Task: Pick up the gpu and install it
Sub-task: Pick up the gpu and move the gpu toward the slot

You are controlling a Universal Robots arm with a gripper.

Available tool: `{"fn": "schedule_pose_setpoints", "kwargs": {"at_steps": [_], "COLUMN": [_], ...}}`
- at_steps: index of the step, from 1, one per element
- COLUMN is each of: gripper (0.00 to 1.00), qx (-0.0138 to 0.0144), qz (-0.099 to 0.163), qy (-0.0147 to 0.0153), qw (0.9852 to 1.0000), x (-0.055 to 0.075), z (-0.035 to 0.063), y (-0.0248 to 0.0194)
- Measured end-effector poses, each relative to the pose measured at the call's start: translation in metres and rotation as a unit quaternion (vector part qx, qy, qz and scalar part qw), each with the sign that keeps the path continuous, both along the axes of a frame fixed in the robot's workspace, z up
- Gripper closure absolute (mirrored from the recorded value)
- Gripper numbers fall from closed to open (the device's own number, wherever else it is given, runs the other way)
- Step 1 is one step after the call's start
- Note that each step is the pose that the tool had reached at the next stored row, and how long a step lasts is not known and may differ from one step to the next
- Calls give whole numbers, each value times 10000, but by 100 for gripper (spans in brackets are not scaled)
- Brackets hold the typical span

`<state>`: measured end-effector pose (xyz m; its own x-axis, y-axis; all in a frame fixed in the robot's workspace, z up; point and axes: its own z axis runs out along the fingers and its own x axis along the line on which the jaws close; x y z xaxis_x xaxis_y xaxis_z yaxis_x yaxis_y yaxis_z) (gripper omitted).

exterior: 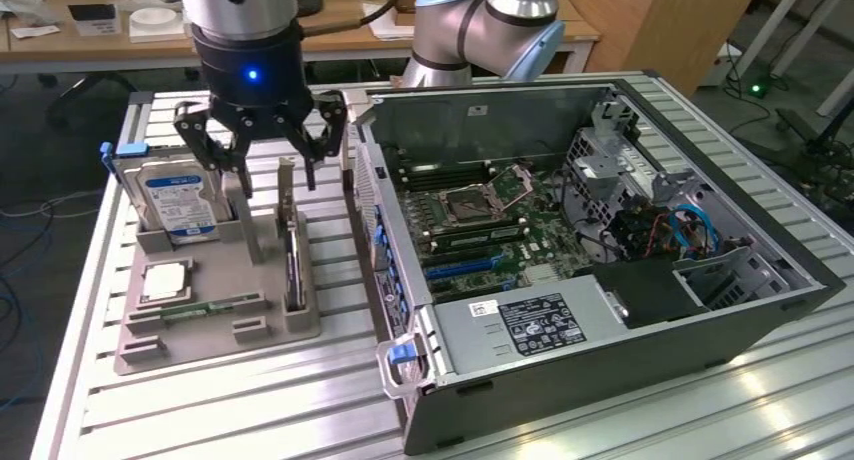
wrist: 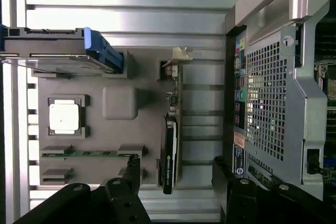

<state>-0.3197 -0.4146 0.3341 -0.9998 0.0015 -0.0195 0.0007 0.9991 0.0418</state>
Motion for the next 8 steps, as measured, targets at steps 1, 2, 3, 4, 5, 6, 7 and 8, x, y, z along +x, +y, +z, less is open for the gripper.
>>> {"fn": "schedule_pose_setpoints", "kwargs": {"at_steps": [1,2,3,4,5,6,7,8], "gripper": [34,34,34,34,34,34,34,34], "qx": [0,0,0,0,0,-1,0,0], "qz": [61,102,121,134,150,161,169,177], "qy": [0,0,0,1,1,1,1,0], "qw": [10000,9999,9999,9999,9999,9999,9999,9998], "x": [1,2,3,4,5,5,5,5], "z": [-18,-37,-53,-64,-71,-79,-86,-95], "y": [0,0,1,2,7,14,19,23]}}
